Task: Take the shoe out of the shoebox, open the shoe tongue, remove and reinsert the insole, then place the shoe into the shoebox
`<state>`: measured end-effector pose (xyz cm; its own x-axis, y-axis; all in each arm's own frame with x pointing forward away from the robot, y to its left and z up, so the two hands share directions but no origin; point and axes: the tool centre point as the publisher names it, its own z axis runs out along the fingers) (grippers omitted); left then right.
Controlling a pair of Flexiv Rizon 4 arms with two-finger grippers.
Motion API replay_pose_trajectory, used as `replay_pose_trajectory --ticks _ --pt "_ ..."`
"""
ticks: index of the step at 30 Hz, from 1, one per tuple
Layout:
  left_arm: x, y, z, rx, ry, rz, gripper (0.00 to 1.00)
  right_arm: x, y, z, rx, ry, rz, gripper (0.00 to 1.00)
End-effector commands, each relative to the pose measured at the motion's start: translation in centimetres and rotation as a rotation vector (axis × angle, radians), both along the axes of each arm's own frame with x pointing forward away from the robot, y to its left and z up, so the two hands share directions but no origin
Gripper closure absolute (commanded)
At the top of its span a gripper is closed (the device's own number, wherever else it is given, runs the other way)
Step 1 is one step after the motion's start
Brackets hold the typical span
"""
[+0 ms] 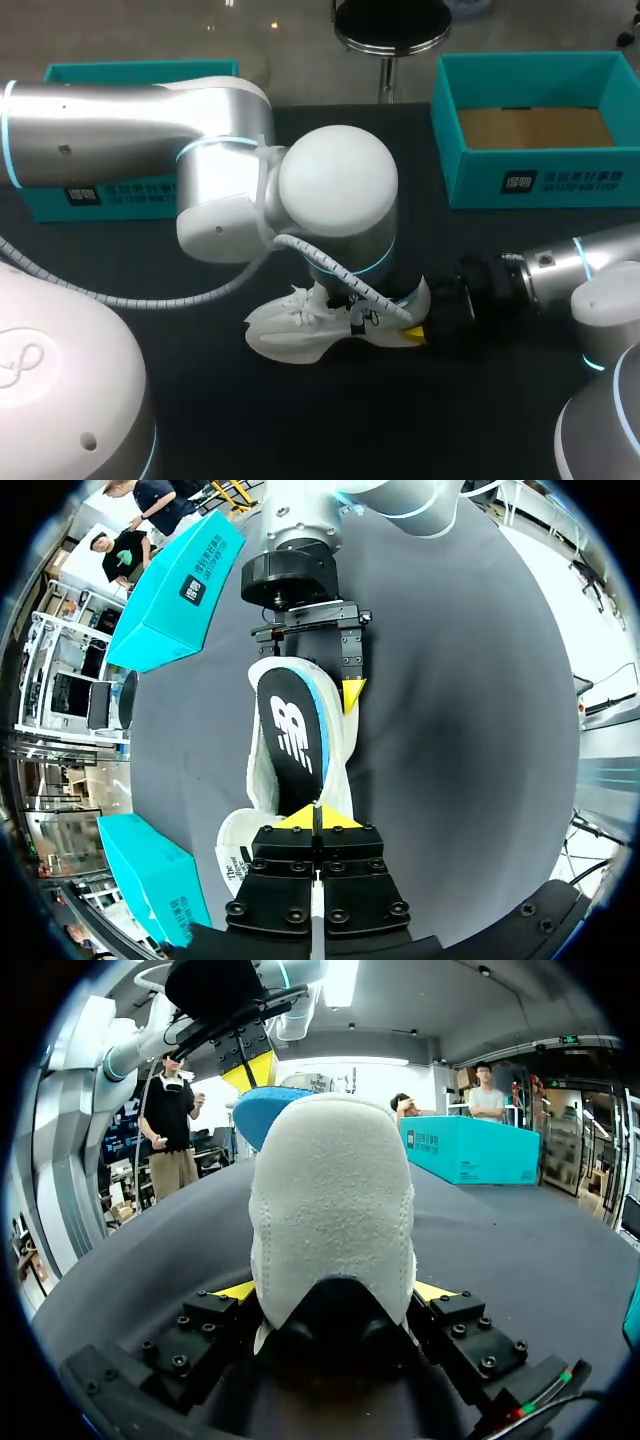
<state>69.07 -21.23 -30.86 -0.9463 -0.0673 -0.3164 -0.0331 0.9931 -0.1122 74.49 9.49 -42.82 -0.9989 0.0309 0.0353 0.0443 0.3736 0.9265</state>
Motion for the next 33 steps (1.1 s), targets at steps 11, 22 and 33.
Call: replay_pose_trajectory --ticks 11,22,33 --pt "-0.8 -3.3 -1.3 0.019 0.002 -0.016 0.57 0.1 0.2 -0.6 -0.002 0.000 -0.001 1.00" --pt "0.3 -5.0 -3.2 0.050 -0.063 0.050 0.61 0.1 0.2 -0.6 -0.002 0.000 -0.001 1.00" --pt "1.3 -5.1 -3.1 0.030 -0.123 0.105 0.63 0.1 0.2 -0.6 -0.002 0.000 -0.001 1.00"
